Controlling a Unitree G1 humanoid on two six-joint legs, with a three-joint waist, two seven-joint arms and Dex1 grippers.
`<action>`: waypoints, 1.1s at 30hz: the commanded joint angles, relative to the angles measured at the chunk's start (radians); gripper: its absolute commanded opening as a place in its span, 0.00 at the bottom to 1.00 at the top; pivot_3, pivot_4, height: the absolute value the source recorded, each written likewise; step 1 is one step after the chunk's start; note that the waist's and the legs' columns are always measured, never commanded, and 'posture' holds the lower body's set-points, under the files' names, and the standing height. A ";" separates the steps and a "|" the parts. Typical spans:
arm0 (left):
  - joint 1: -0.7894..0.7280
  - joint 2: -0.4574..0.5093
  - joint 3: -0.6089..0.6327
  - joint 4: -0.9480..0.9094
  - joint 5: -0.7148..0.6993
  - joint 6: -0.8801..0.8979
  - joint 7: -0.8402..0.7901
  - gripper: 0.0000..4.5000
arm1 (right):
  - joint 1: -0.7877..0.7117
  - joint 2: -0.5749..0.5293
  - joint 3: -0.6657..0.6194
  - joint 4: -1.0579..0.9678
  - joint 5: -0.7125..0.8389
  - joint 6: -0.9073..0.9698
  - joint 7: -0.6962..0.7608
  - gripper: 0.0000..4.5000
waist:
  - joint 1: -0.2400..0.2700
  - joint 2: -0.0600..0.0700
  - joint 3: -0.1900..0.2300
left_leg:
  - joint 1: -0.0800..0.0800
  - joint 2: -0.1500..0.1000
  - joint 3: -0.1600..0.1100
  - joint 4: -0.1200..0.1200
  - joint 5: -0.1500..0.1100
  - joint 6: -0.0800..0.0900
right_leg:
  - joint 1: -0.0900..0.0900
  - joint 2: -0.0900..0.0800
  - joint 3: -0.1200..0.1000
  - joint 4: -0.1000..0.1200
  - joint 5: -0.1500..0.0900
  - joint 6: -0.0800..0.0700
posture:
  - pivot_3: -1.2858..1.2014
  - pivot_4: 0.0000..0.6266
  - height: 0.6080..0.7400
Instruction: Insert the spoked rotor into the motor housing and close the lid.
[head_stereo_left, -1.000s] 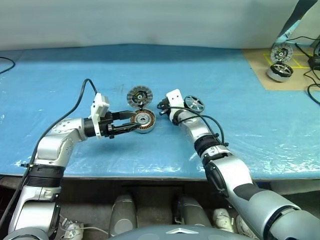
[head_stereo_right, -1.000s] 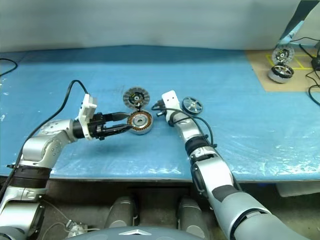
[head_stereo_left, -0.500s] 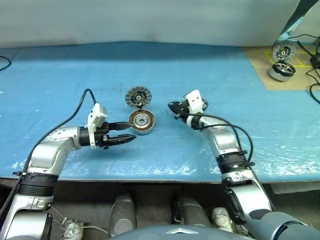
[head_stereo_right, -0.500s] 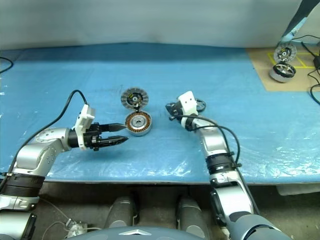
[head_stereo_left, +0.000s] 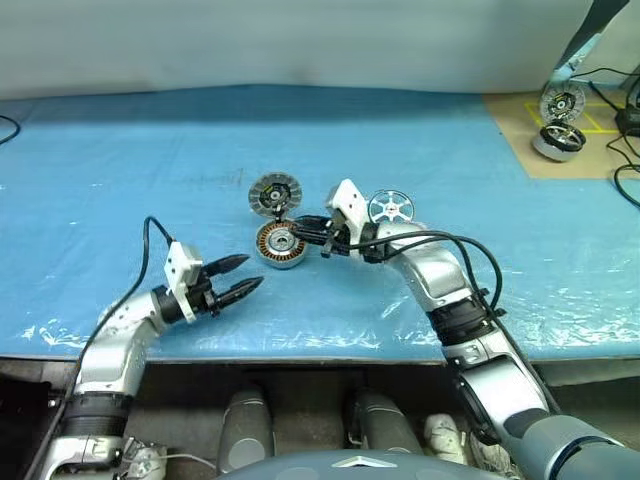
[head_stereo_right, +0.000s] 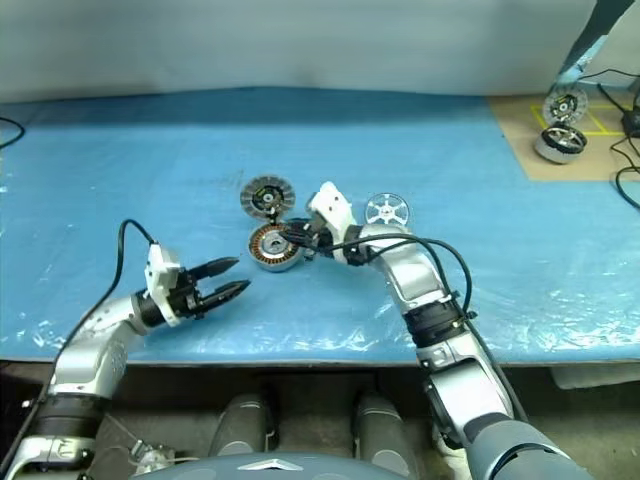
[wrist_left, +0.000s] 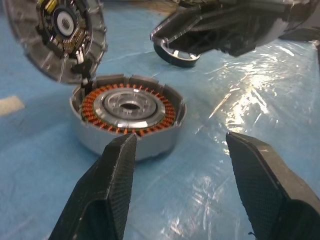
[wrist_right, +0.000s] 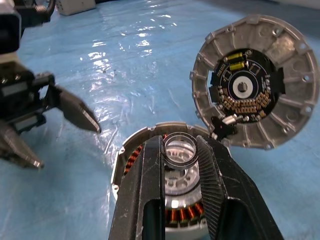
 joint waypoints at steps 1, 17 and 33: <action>0.051 -0.013 0.016 -0.064 0.008 -0.046 0.046 0.66 | -0.036 0.022 0.018 0.035 -0.021 -0.064 -0.005 0.12 | 0.002 0.000 0.000 | 0.000 0.000 0.000 0.000 0.000 0.000 | 0.000 0.000 0.000 0.000 0.000 0.000 | 0.52 0.24 1.00; 0.019 -0.047 -0.008 -0.109 0.069 -0.107 0.181 0.66 | -0.096 0.070 0.056 0.296 -0.099 -0.205 0.002 0.12 | 0.000 0.000 0.000 | 0.002 0.000 0.000 0.002 0.000 0.000 | 0.002 0.000 0.000 0.001 0.000 0.000 | 0.52 0.24 1.00; 0.022 -0.075 -0.032 -0.004 0.114 -0.199 0.199 0.66 | -0.127 0.101 0.034 0.399 -0.128 -0.247 -0.028 0.12 | -0.001 0.000 0.000 | 0.002 0.000 0.000 0.003 0.000 0.000 | 0.002 0.000 0.000 0.003 0.000 0.000 | 0.52 0.24 1.00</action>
